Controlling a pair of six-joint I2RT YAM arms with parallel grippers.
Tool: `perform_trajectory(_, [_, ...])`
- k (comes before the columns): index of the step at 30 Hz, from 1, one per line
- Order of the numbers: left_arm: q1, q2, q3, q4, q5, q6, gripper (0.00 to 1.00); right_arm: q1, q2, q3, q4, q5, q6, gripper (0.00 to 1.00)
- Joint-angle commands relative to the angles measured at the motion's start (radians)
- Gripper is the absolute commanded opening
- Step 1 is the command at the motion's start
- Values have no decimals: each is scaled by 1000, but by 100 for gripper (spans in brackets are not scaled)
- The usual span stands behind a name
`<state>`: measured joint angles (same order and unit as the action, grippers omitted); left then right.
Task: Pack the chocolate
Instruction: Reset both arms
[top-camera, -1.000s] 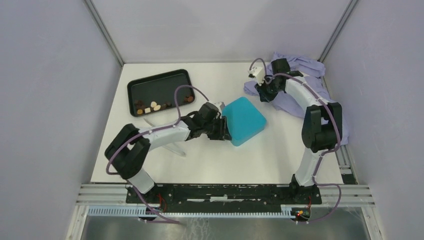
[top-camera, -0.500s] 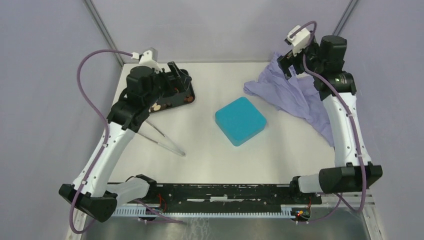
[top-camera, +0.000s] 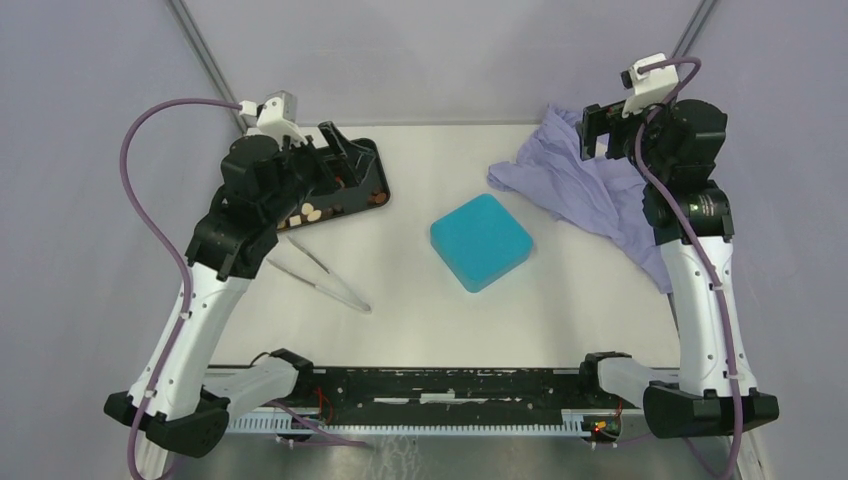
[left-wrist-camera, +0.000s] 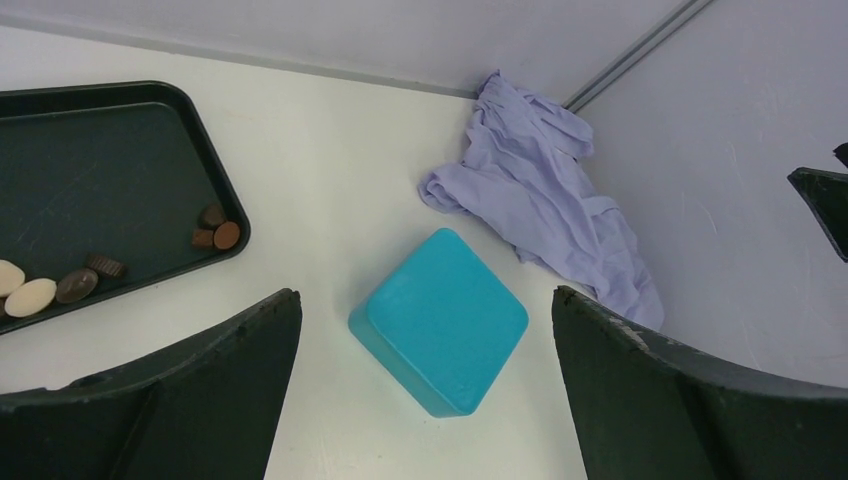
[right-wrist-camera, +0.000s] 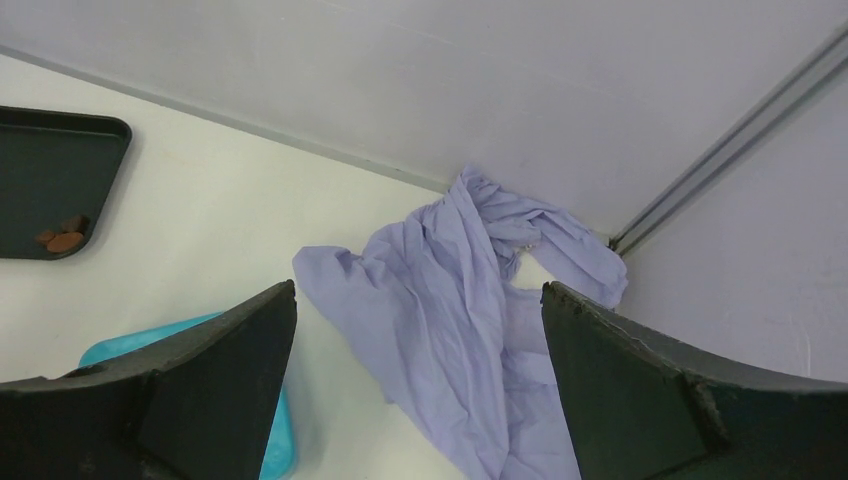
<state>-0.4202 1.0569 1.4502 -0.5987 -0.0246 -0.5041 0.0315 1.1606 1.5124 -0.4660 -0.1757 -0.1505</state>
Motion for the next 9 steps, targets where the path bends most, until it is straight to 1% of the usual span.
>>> perform_trajectory(1, [-1,-13,11,52,54,9,100,-6,-36,-30,35,67,58,98])
perform_trajectory(5, [0,-30,-34,116,84,9,100,-19,-59,-51,30,13,68,98])
perform_trajectory(9, [0,-59,-75,173,82,-2,100,-24,-77,-69,26,-52,78,98])
